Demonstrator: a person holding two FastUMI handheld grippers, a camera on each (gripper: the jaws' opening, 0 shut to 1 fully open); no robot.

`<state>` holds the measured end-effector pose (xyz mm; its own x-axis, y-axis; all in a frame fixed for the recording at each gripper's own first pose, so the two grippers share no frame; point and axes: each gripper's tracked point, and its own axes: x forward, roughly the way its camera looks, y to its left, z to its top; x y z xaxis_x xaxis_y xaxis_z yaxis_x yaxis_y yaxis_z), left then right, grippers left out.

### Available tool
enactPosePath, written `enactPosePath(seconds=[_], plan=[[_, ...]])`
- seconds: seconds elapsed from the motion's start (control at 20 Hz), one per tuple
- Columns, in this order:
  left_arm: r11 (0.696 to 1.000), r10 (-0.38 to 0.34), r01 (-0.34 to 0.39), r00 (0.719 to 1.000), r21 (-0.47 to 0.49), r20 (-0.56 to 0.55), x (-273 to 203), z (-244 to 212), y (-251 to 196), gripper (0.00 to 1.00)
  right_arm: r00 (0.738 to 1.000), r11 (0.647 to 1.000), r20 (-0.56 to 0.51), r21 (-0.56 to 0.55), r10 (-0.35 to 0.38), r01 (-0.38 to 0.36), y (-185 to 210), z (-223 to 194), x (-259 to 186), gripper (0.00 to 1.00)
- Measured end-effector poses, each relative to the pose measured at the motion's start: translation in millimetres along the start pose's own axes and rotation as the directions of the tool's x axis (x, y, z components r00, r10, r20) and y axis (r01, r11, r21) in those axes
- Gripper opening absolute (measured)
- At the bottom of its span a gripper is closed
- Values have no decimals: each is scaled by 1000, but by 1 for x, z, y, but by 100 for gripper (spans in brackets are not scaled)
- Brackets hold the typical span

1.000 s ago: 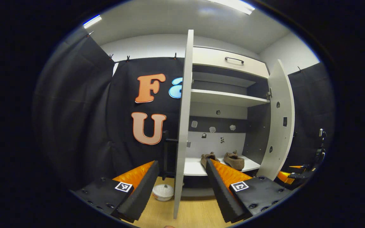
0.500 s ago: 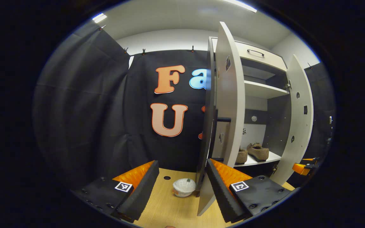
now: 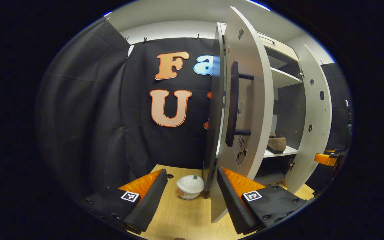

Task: Grab one shoe with the right hand and put it into the shoe cabinet, grab the other shoe with the left hand and put it into the shoe cabinet; then close the right door with the right hand and the left door with the left hand.

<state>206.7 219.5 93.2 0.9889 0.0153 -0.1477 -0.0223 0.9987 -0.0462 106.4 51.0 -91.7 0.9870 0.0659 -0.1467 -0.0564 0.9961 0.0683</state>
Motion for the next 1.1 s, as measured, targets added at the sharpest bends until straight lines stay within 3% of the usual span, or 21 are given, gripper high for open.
enactPosePath(seconds=[0.3,0.5,1.05,1.1], plan=[[999,-37,37,999,0,-8,12,-12,-10,99,997,997,-8,0,72,-72,34,-2,21,94],[998,-66,66,998,-3,-7,14,-18,-20,97,995,995,-13,-20,98,-98,49,-7,28,94],[999,-41,41,999,11,-2,11,-21,-34,96,996,996,10,1,87,-87,25,3,20,94],[999,-47,47,999,2,-5,10,-22,-39,92,997,997,13,2,82,-82,21,4,17,94]])
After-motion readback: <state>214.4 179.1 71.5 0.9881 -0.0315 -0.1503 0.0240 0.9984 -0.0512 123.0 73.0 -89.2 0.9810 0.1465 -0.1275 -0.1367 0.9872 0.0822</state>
